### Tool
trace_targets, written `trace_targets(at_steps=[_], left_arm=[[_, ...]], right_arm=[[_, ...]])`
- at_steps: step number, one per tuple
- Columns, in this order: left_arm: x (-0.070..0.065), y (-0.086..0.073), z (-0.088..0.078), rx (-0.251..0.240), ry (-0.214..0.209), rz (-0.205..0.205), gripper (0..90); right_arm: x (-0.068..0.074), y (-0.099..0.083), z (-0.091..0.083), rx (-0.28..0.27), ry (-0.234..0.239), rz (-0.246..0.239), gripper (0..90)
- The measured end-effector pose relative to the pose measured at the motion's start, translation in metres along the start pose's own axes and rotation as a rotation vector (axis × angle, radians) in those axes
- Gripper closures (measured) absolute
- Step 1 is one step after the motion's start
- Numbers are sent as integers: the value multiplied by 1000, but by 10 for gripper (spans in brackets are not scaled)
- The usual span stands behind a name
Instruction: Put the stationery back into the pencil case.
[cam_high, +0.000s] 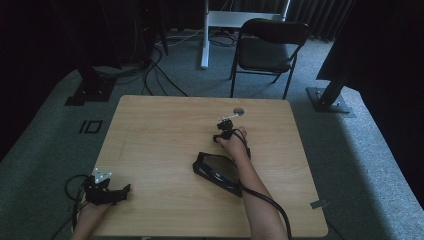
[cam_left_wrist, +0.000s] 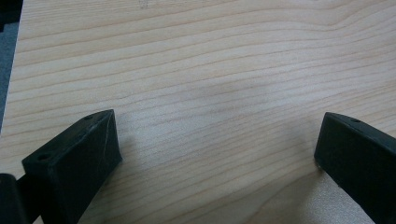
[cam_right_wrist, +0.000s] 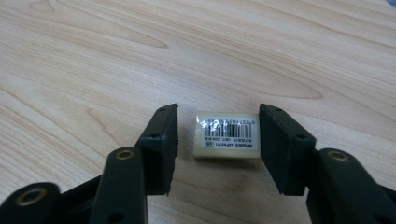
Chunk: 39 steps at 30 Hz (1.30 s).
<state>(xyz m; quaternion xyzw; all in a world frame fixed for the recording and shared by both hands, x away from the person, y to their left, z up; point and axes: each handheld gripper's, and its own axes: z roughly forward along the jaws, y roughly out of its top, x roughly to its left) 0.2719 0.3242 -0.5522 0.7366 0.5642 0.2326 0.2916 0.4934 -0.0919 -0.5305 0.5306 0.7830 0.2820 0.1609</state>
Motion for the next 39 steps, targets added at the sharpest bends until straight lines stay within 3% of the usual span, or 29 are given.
trace_targets(at_steps=[8,13,17,39], left_arm=[[0,0,0,0,0,0,2],[0,0,0,0,0,0,2],[0,0,0,0,0,0,2],[0,0,0,1,1,0,2]], right_arm=[[1,0,-2,10,-33,-50,583],[-2,-1,-5,32,-34,-35,587],[-6,-1,-12,19,-5,-5,587],[-23,-11,-60,-56,60,-116,587]])
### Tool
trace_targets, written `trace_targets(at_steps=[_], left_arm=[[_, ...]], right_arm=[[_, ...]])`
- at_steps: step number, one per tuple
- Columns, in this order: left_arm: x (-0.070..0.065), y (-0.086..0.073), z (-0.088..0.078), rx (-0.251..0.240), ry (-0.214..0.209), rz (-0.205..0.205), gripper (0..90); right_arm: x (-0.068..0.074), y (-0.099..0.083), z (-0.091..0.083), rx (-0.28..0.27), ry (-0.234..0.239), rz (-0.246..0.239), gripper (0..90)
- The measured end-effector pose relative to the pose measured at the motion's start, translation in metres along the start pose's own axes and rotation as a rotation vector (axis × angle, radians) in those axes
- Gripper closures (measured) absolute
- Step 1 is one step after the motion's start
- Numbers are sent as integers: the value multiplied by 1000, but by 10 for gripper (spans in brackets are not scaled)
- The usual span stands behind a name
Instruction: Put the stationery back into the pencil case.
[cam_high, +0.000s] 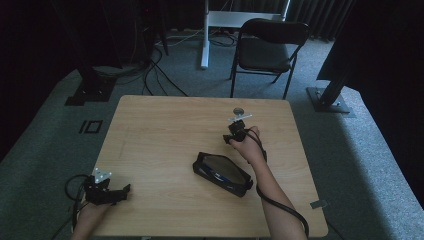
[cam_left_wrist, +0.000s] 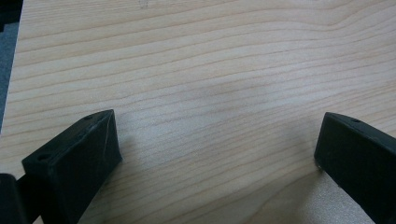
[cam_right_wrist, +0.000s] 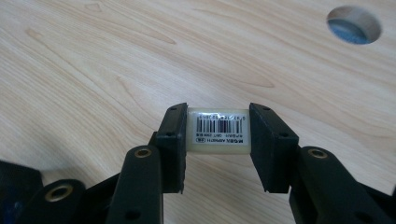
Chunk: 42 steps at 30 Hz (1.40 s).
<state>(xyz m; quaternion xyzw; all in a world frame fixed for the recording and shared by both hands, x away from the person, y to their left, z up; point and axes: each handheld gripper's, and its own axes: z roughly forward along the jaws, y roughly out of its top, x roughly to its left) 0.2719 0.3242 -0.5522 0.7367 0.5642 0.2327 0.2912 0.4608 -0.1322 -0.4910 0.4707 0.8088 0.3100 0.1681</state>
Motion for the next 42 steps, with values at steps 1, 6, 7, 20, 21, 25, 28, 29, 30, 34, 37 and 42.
trace_targets(at_steps=[1,6,7,20,21,25,28,29,30,34,37,42], left_arm=[[0,0,0,-1,0,-1,2],[0,0,0,0,0,0,2],[0,0,0,0,0,0,2],[0,0,0,-1,0,0,2],[0,0,0,-1,0,0,2],[0,0,0,-1,-1,0,2],[0,0,0,0,0,0,2],[0,0,0,0,0,0,2],[0,0,0,0,0,0,2],[0,0,0,-1,0,0,2],[0,0,0,0,0,0,2],[0,0,0,0,0,2,2]], right_arm=[[-1,0,-3,-3,3,2,587],[-6,-1,-18,-27,15,-12,587],[-6,-1,-20,-26,18,-15,587],[-1,2,-58,-94,72,-88,587],[-1,2,-58,-94,72,-88,587],[3,-1,-69,-107,92,-117,587],[7,-1,-78,-125,104,-137,587],[8,-1,-81,-132,111,-141,587],[10,-2,-84,-136,115,-145,587],[17,-3,-92,-148,132,-180,587],[20,-4,-97,-156,158,-198,587],[22,-7,-106,-179,185,-233,587]])
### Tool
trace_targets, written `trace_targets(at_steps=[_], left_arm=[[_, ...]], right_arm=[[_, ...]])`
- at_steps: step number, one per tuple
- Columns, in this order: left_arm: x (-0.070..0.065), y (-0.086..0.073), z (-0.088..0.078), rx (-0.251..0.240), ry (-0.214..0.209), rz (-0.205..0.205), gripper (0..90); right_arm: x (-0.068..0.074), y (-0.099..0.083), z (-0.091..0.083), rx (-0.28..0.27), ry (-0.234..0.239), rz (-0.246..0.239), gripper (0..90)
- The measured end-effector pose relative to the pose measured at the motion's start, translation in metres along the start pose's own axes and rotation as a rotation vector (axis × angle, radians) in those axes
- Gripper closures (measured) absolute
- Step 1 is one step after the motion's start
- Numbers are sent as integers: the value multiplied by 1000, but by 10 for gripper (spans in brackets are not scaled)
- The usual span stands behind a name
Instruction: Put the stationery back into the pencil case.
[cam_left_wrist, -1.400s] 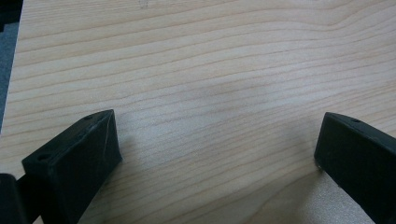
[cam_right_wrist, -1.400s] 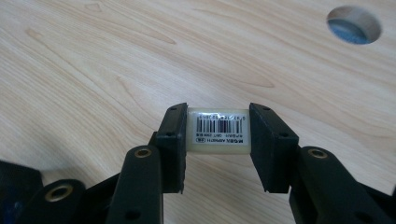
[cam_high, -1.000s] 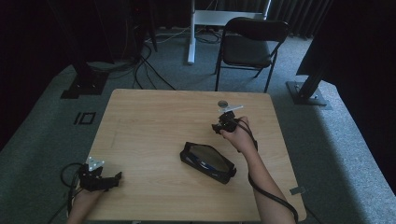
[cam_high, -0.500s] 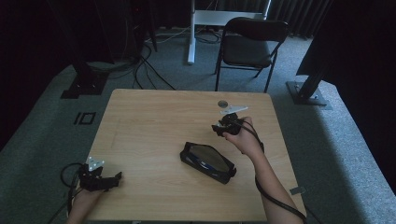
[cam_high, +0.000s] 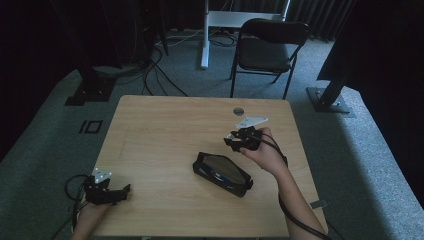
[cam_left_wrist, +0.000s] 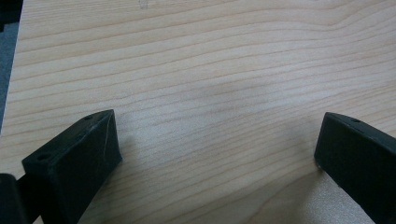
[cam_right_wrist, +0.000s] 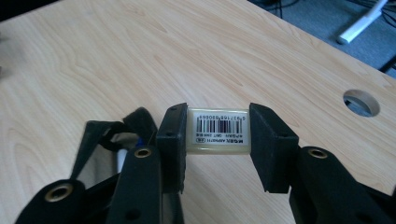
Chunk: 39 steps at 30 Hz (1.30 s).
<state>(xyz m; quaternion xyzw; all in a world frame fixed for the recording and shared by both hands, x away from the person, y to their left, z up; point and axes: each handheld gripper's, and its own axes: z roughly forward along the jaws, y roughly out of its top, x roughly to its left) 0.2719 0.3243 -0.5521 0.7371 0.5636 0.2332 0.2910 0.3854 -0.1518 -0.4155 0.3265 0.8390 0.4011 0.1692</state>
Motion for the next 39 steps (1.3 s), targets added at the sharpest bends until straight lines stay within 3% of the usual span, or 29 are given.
trace_targets(at_steps=[7,13,22,28,39], left_arm=[[0,0,0,-2,0,-1,2],[0,0,0,-3,0,-5,2],[0,0,0,-2,0,-2,2],[0,0,0,0,0,0,2],[0,0,0,0,-1,-2,2]], right_arm=[[9,-2,-6,3,73,-85,586],[16,-5,-5,7,143,-106,586],[21,-9,-1,18,147,-131,586],[24,-19,5,55,189,-132,586],[28,-34,16,112,217,-138,586]])
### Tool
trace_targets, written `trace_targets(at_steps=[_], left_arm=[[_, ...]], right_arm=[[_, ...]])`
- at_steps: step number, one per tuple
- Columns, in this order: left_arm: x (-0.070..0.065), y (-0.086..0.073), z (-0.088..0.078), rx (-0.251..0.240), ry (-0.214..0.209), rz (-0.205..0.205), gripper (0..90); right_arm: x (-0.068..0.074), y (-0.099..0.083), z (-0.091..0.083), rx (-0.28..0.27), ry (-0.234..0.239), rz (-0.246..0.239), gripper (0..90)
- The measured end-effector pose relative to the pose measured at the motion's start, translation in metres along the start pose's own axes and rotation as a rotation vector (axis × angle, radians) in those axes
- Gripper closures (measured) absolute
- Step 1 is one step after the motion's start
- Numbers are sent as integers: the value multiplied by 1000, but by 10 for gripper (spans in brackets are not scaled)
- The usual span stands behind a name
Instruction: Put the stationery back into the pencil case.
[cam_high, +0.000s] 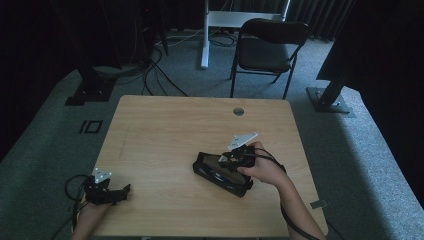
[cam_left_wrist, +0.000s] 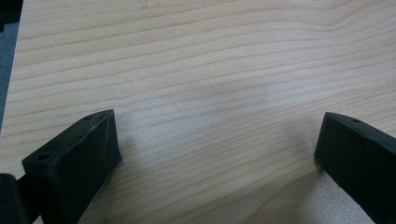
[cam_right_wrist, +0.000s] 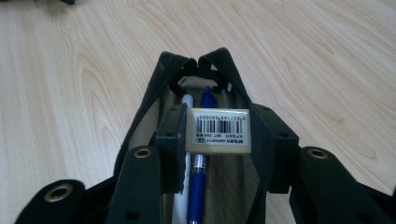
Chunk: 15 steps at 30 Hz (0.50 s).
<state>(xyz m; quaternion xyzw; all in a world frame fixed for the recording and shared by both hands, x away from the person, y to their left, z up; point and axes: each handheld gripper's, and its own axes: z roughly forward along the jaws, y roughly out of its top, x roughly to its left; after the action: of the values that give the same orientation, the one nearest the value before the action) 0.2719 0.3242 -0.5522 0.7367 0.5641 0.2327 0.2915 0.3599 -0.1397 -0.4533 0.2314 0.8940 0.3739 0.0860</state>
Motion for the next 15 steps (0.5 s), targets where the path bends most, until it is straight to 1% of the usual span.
trace_targets(at_steps=[1,4,6,15], left_arm=[[0,0,0,0,0,0,2],[0,0,0,0,0,0,2],[0,0,0,1,0,1,2],[0,0,0,0,0,0,2]], right_arm=[[1,-1,1,5,10,6,586],[3,-1,5,20,22,-3,586],[3,-2,7,32,15,-9,586],[5,-4,18,77,25,-25,585]])
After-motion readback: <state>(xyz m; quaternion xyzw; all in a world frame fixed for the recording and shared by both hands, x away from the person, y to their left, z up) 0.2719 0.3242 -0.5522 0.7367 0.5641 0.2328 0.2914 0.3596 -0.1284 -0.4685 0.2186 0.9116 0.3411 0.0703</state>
